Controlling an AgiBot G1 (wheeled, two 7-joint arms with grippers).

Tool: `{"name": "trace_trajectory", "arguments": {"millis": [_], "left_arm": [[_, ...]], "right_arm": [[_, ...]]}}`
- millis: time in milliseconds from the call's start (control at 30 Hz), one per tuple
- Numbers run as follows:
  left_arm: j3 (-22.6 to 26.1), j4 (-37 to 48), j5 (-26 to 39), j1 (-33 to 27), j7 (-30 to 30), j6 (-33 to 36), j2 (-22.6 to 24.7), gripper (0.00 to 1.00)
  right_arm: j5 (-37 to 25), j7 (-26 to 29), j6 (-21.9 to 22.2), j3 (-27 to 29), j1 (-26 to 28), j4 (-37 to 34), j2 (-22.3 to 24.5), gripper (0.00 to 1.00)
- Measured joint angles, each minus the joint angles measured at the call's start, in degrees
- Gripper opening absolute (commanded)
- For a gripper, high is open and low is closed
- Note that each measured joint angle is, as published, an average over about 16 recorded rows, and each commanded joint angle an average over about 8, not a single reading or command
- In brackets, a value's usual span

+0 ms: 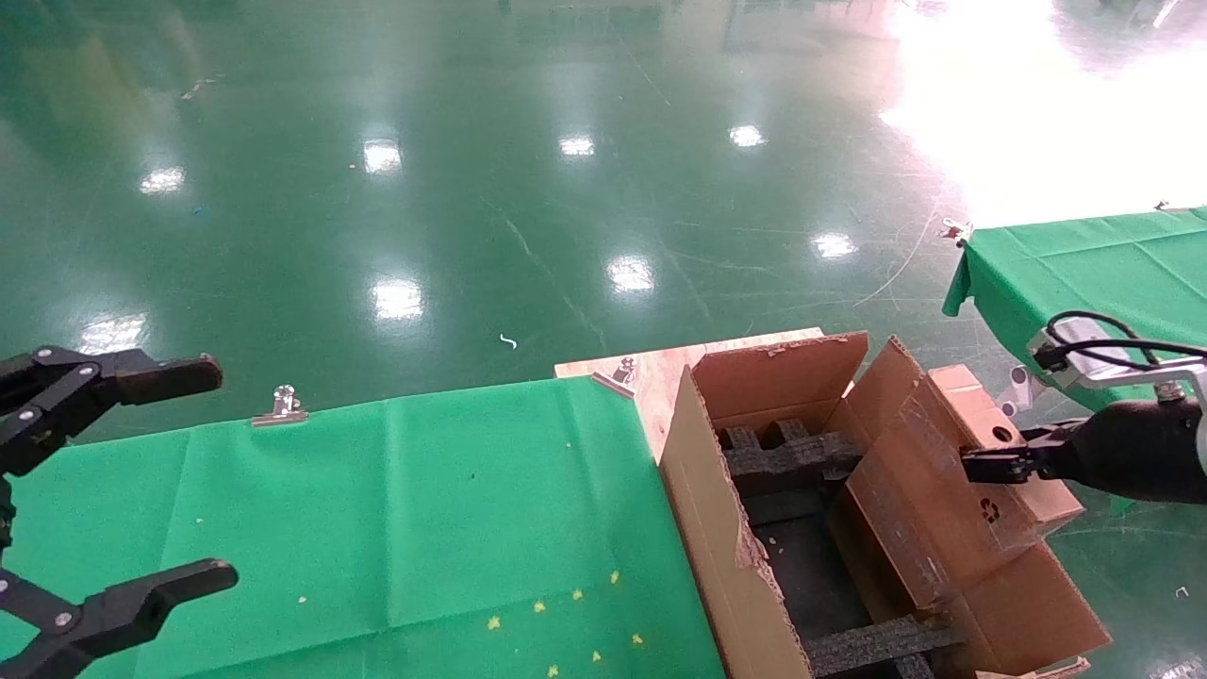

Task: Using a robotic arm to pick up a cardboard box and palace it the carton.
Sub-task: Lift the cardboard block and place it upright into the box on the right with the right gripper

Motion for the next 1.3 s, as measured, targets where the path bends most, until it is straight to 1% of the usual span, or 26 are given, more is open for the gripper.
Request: {"name": "trace_trajectory", "arguments": {"millis": [333, 733, 1300], "left_arm": [[0.00, 0.00, 0.00, 0.00, 0.00, 0.00, 0.00, 1.00], [0.01, 0.00, -0.01, 0.00, 0.00, 0.00, 0.00, 1.00], [0.01, 0.00, -0.01, 0.00, 0.01, -0.01, -0.01, 1.00]], "right_arm": [[-2.15, 2.95, 3.07, -1.59, -2.21, 0.01, -1.40, 0.00], [-5.90, 7.12, 8.56, -3.82, -5.70, -0.05, -3.64, 0.00], [-13.25, 15.28, 16.27, -6.87, -11.28, -0.30, -6.60, 0.00]]}}
